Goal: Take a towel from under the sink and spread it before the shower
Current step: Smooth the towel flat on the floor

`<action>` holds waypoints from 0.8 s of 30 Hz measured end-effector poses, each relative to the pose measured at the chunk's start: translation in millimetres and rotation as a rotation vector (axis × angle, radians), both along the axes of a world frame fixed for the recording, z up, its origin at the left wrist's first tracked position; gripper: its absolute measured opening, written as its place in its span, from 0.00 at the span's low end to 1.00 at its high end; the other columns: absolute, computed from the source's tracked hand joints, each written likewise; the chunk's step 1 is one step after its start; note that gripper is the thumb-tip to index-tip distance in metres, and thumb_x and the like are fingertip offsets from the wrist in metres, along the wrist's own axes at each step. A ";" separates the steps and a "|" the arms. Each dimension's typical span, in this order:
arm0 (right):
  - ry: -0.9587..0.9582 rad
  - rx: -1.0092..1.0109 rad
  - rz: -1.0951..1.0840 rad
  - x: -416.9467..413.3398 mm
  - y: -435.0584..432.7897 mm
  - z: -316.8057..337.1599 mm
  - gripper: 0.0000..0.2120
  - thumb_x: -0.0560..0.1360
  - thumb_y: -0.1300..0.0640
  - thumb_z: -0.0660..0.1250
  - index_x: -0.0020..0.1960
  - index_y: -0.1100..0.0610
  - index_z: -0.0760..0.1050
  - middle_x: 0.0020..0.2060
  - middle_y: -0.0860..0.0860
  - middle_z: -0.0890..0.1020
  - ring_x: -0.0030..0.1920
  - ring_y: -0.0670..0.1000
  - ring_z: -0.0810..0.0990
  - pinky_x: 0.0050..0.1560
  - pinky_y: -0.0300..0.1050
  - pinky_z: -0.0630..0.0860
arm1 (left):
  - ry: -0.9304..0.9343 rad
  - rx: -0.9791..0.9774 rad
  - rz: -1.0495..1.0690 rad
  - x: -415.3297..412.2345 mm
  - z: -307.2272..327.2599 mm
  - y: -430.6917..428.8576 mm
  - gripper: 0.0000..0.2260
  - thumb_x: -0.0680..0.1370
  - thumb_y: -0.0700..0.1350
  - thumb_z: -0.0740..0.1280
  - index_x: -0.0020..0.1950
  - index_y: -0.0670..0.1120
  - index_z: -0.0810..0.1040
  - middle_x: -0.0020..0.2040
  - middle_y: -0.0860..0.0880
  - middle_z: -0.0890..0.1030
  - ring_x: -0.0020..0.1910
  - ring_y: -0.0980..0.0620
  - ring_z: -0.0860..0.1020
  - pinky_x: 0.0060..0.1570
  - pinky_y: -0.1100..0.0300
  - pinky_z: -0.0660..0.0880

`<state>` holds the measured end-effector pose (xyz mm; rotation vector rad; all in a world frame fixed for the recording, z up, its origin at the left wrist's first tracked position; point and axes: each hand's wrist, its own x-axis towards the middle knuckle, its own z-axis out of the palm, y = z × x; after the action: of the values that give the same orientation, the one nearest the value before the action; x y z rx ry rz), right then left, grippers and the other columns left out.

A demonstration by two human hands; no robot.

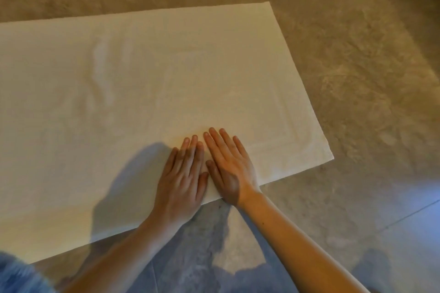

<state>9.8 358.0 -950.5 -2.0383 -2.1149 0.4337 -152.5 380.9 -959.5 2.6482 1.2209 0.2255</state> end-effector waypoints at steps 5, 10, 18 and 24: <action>-0.089 -0.042 -0.071 45.8 0.8 -2.3 0.27 0.83 0.46 0.47 0.80 0.52 0.48 0.79 0.48 0.51 0.78 0.48 0.45 0.77 0.46 0.41 | -0.016 -0.012 0.012 -0.7 -6.0 2.2 0.28 0.82 0.50 0.52 0.77 0.37 0.54 0.79 0.39 0.54 0.78 0.43 0.53 0.74 0.42 0.57; -0.119 -0.053 -0.242 97.6 -3.9 -2.9 0.27 0.83 0.45 0.43 0.80 0.50 0.46 0.79 0.46 0.50 0.78 0.46 0.44 0.77 0.45 0.41 | -0.038 -0.011 0.008 0.5 -7.3 0.2 0.27 0.82 0.50 0.51 0.77 0.36 0.55 0.78 0.38 0.56 0.77 0.41 0.55 0.73 0.41 0.58; -0.127 -0.027 -0.412 156.2 -23.9 0.0 0.26 0.83 0.48 0.42 0.80 0.53 0.47 0.79 0.47 0.51 0.78 0.45 0.46 0.76 0.43 0.41 | -0.038 -0.018 0.006 1.8 -9.9 0.9 0.28 0.82 0.51 0.51 0.77 0.36 0.53 0.78 0.38 0.54 0.77 0.41 0.55 0.73 0.41 0.59; -0.117 -0.002 -0.507 175.0 -37.1 -1.6 0.28 0.82 0.47 0.42 0.80 0.56 0.50 0.79 0.52 0.54 0.78 0.50 0.50 0.77 0.48 0.46 | -0.040 -0.018 0.027 4.0 -6.4 -0.5 0.27 0.82 0.50 0.51 0.77 0.36 0.54 0.78 0.39 0.55 0.77 0.42 0.55 0.73 0.43 0.58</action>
<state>184.7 320.9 -952.1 -2.5372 -1.5555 0.2397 -148.5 380.3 -966.0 2.6008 1.2416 0.2691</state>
